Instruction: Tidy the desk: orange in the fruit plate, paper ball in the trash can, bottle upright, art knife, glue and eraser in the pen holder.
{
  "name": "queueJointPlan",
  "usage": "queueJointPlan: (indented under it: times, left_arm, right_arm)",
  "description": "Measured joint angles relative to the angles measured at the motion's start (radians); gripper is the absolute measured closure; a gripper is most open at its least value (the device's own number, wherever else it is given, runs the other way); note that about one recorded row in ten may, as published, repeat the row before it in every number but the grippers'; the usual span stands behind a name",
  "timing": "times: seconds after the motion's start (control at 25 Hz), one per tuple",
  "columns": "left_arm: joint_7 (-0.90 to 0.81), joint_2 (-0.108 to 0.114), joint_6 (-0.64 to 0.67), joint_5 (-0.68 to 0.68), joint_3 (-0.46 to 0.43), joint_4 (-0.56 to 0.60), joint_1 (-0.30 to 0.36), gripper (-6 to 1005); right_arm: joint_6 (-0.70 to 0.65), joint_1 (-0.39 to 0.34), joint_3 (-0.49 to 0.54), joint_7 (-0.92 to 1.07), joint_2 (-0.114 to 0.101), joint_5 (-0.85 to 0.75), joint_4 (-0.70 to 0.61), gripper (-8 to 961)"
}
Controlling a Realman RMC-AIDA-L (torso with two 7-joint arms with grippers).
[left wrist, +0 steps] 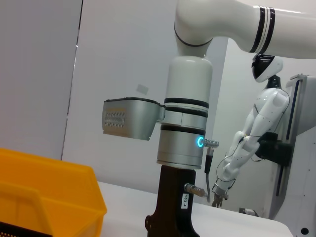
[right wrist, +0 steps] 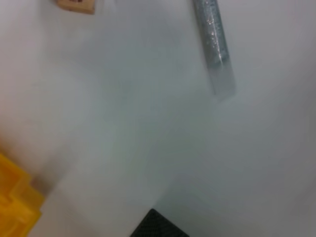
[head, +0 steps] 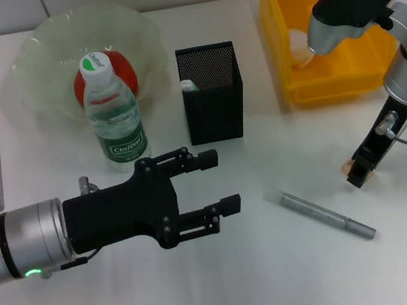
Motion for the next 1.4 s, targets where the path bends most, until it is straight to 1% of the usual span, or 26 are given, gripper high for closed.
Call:
queueJointPlan:
  times: [0.32,0.52,0.76,0.96,1.04,1.12,1.28,1.4]
  left_arm:
    - [0.0,0.0,-0.001,0.0,-0.001,0.0,0.0,277]
    - [0.0,0.0,-0.001,0.0,-0.002,-0.001,0.001,277]
    - [0.0,0.0,-0.001,0.0,-0.002,-0.002,0.001,277]
    - [0.0,0.0,-0.001,0.0,-0.002,-0.002,0.0,277]
    - [0.0,-0.001,-0.001,0.0,-0.002,-0.002,0.0,277]
    - [0.0,-0.001,-0.001,0.0,-0.002,-0.002,0.001,277]
    - [0.0,-0.001,-0.001,0.0,-0.002,-0.002,0.003,277]
    - [0.0,-0.002,-0.001,0.0,-0.001,-0.002,0.005,277]
  right_arm:
    - [0.012,0.011,-0.011,0.0,0.0,0.0,0.022,519]
    - [0.019,0.011,-0.014,0.0,0.0,0.0,0.023,568]
    - [0.019,0.012,-0.014,-0.002,0.0,0.0,0.023,709]
    - [0.019,0.0,-0.008,-0.003,0.001,0.005,0.001,694]
    - [0.019,-0.02,-0.002,-0.003,0.002,0.013,-0.042,688]
    - [0.019,-0.055,-0.002,-0.004,0.004,0.035,-0.107,682]
    - [0.021,-0.156,-0.004,-0.042,0.003,0.149,-0.276,670]
    - [0.074,-0.259,-0.001,-0.107,0.002,0.28,-0.41,661]
